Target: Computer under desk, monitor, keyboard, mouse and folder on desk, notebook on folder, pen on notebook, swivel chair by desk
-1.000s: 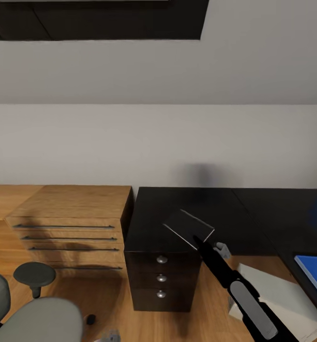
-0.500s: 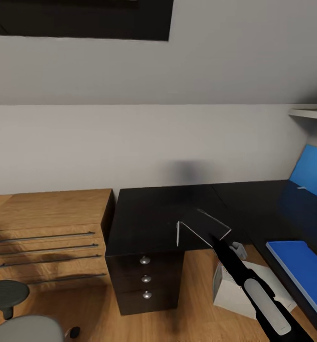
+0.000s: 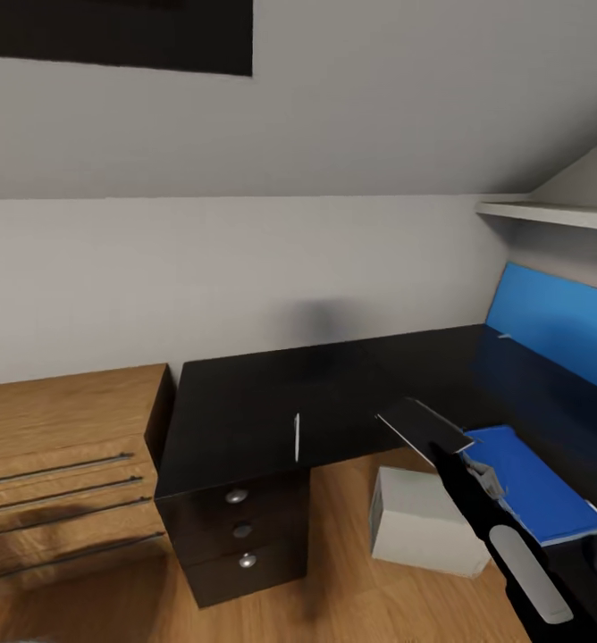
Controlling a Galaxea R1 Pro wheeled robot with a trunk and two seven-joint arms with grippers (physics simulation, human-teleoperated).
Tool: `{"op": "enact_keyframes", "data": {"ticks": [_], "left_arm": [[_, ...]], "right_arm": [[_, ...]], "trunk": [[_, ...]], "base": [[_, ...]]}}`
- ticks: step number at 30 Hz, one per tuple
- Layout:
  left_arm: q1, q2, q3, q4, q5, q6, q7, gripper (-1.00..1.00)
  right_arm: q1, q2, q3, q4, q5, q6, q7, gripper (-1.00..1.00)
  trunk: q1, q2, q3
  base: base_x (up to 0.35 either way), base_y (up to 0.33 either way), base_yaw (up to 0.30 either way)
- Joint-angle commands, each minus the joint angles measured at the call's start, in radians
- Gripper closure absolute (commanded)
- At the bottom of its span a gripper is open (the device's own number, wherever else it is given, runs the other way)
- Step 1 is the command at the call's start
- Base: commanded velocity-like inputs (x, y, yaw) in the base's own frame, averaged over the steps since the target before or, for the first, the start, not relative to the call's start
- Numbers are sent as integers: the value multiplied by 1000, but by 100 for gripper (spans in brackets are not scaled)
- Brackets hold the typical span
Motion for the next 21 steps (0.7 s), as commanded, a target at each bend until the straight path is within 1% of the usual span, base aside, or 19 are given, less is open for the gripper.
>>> {"op": "enact_keyframes", "data": {"ticks": [1,2,4,7,9,21], "left_arm": [[0,0,-1,-3,11,5,6,-100],[0,0,-1,-3,10,5,6,-100],[0,0,-1,-3,10,5,6,-100],[0,0,-1,-3,10,5,6,-100],[0,0,-1,-3,10,5,6,-100],[0,0,-1,-1,10,5,6,-100]], "right_arm": [[-1,-1,-9,4,-10,2,2,100],[-1,-1,-15,7,-10,2,2,100],[-1,-1,-51,21,-9,3,2,100],[-1,-1,-75,28,-8,4,2,100],[-1,-1,-81,30,-8,7,1,100],[-1,-1,-86,39,-8,12,1,100]], "trunk": [[0,-1,-1],[0,-1,-1],[0,-1,-1],[0,-1,-1],[0,-1,-1],[0,-1,-1]], "base": [[0,0,-297],[0,0,-297],[0,0,-297],[0,0,-297],[0,0,-297],[0,0,-297]]}}
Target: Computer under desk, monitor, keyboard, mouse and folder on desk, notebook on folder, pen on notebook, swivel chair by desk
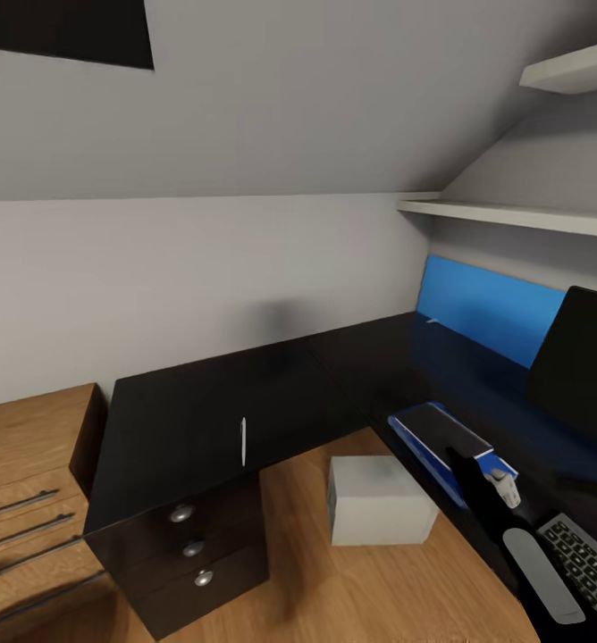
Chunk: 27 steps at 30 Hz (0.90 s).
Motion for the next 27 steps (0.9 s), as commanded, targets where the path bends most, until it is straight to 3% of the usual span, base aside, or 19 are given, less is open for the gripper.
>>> {"op": "enact_keyframes", "data": {"ticks": [1,12,27], "left_arm": [[0,0,-1,-3,10,5,6,-100],[0,0,-1,-3,9,5,6,-100],[0,0,-1,-3,11,5,6,-100]], "right_arm": [[-1,0,-2,0,-9,6,3,100],[0,0,-2,4,-9,6,0,100],[0,6,5,6,-4,3,4,100]], "trunk": [[0,-1,-1],[0,-1,-1],[0,-1,-1]], "base": [[0,0,-297],[0,0,-267],[86,0,-19]]}}
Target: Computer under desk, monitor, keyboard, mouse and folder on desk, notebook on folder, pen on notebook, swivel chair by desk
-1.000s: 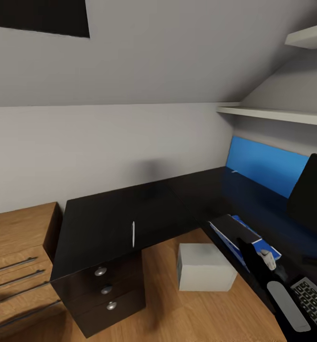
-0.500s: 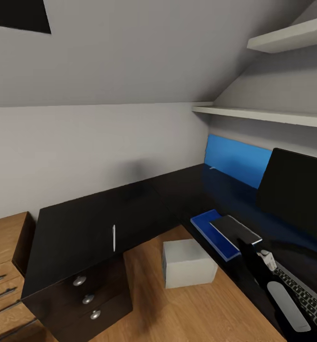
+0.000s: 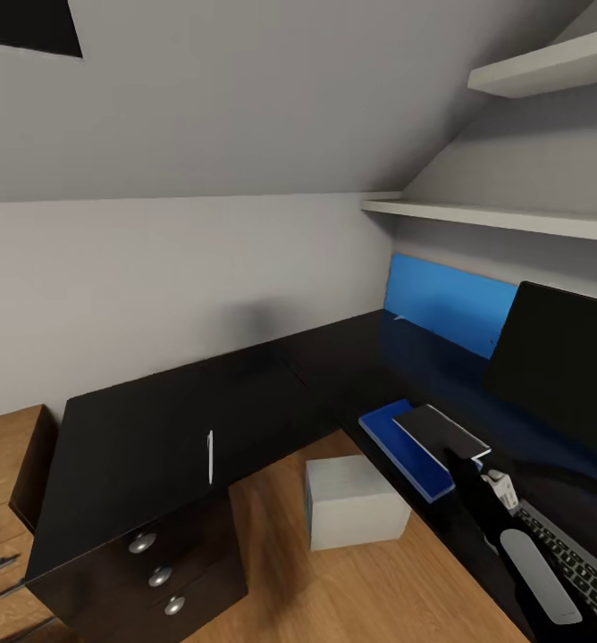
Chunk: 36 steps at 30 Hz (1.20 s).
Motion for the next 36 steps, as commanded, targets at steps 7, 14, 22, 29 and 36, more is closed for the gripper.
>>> {"op": "enact_keyframes", "data": {"ticks": [7,14,22,29,36], "left_arm": [[0,0,-1,-1,11,5,6,-100],[0,0,-1,-1,11,5,6,-100],[0,0,-2,-1,11,5,6,-100],[0,0,-5,-1,11,4,6,-100],[1,0,-6,-2,11,4,7,-100]], "right_arm": [[0,0,2,1,-7,8,2,100],[0,2,8,1,-5,10,-1,100],[0,2,50,2,-4,10,-6,100],[-1,0,51,38,-3,10,-5,100],[-1,0,49,39,-3,9,-3,100]], "trunk": [[0,-1,-1],[0,-1,-1],[0,-1,-1],[0,-1,-1],[0,-1,-1]], "base": [[36,68,0],[4,31,0],[0,105,0],[9,2,0],[153,0,0]]}}
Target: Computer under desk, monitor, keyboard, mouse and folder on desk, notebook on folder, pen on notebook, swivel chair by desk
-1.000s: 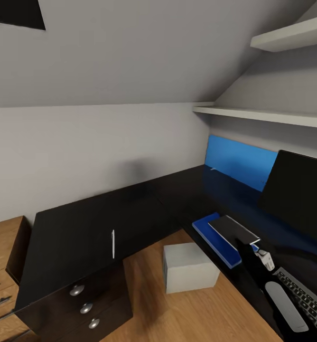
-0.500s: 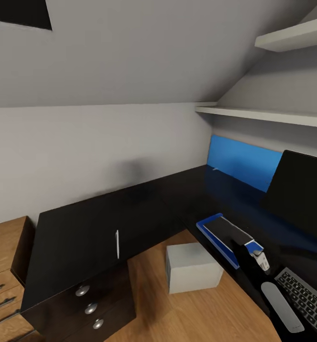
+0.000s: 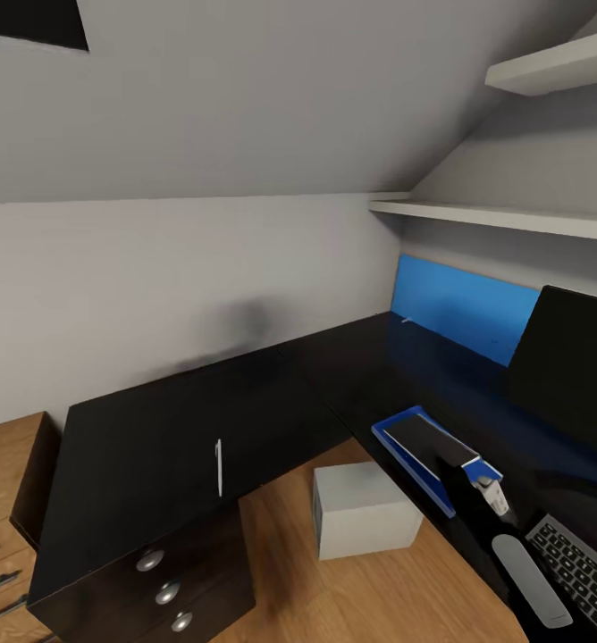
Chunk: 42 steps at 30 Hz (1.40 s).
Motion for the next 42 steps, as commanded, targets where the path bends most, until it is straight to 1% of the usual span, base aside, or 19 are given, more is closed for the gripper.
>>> {"op": "enact_keyframes", "data": {"ticks": [1,42], "left_arm": [[0,0,-1,-3,10,5,7,-100],[0,0,-11,-2,10,-6,4,-100]], "right_arm": [[0,-1,0,0,-10,3,3,100],[-1,-2,-1,0,-9,1,2,100]], "trunk": [[0,-1,-1],[0,-1,-1]], "base": [[40,0,0],[10,-7,0]]}}
